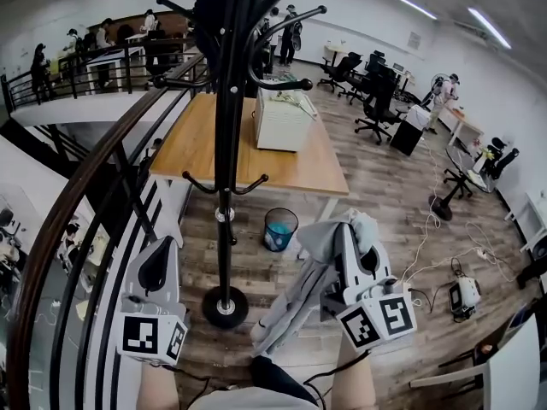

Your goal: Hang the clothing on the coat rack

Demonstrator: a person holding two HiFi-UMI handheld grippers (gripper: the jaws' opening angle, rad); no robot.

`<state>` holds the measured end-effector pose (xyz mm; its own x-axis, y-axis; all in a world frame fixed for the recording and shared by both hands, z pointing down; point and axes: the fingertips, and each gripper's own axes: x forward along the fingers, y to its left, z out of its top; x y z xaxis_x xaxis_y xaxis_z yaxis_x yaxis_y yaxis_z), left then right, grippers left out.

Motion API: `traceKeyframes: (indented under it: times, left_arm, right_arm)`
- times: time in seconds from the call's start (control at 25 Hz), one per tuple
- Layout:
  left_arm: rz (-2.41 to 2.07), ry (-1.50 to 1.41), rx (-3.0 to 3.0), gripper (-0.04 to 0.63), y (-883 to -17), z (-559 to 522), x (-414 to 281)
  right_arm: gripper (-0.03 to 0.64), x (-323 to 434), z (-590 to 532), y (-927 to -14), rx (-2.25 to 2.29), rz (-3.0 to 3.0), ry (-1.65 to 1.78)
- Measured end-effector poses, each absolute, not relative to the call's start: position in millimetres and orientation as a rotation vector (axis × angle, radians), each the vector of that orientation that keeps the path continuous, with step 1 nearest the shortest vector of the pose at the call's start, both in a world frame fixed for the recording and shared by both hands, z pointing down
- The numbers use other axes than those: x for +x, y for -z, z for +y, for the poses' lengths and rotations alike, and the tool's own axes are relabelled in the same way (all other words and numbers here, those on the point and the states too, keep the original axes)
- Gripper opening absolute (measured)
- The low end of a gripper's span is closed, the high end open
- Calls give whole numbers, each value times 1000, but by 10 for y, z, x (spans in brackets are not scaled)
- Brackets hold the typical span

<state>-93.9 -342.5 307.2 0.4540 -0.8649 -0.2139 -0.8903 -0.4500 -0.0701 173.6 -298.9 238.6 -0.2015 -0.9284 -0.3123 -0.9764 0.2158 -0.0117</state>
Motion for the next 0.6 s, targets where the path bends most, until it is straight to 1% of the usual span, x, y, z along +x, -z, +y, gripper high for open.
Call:
traceKeyframes:
  times: [0.6]
  left_arm:
    - [1661, -236, -2413, 9, -2930, -3673, -825]
  right_arm:
    - [8, 2162, -3971, -1374, -1661, 2259, -311]
